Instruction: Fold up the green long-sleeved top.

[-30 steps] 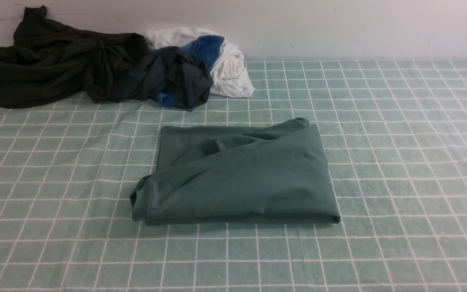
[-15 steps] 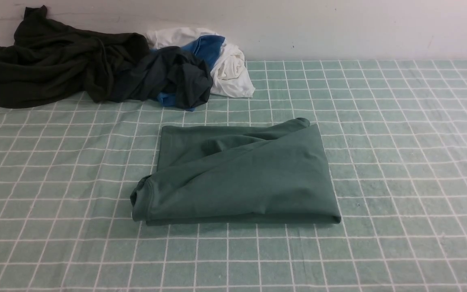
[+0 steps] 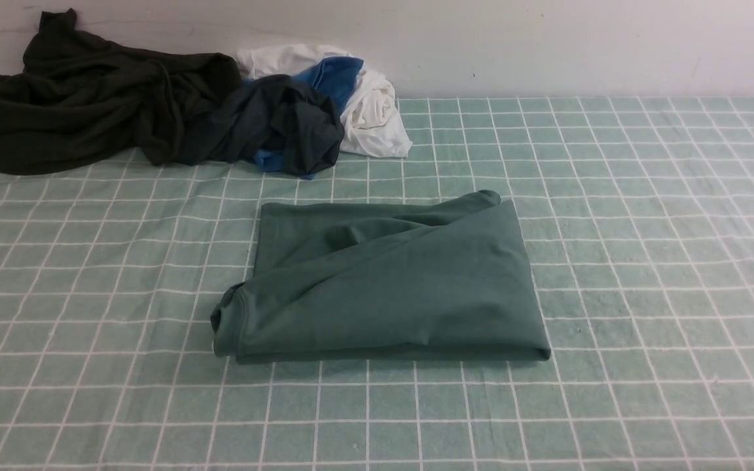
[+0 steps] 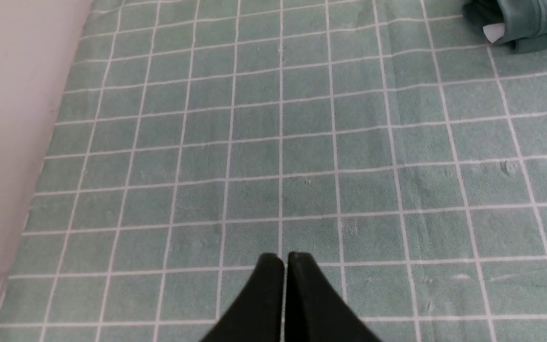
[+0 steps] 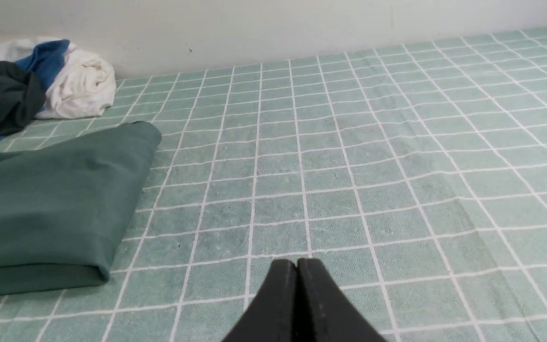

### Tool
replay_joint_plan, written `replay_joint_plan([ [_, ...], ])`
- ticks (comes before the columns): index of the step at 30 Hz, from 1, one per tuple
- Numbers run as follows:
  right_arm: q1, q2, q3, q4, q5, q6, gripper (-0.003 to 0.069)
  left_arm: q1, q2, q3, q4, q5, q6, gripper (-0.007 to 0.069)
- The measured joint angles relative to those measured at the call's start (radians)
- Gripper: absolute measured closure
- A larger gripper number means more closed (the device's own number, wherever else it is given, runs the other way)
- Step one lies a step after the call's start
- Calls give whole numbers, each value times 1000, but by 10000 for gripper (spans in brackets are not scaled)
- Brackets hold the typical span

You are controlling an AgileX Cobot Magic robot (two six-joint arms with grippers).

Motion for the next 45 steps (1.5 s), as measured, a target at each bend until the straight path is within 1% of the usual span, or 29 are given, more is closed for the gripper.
replay_joint_plan([
  [29,1,0,-1,-11,7,3,672,0,0,2,0,0,0,627],
  [33,1,0,-1,-11,7,3,672,0,-1,48,0,-2,-2,627],
  [34,1,0,-1,-11,7,3,672,0,-3,63,-5,-23,-15,627],
  [36,1,0,-1,-11,7,3,672,0,-7,81,-30,-108,-34,627],
  [37,1,0,-1,-11,7,3,672,0,-8,102,-53,-231,-44,627],
  [38,1,0,-1,-11,7,3,672,0,-8,102,-57,-251,-44,627],
  [39,1,0,-1,-11,7,3,672,0,-8,144,-91,-433,-43,627],
  [40,1,0,-1,-11,7,3,672,0,-8,168,-98,-526,-40,627],
  [42,1,0,-1,-11,7,3,672,6,-8,251,-111,-765,-28,627],
  [45,1,0,-1,-11,7,3,672,34,-19,360,-134,-953,-22,627],
])
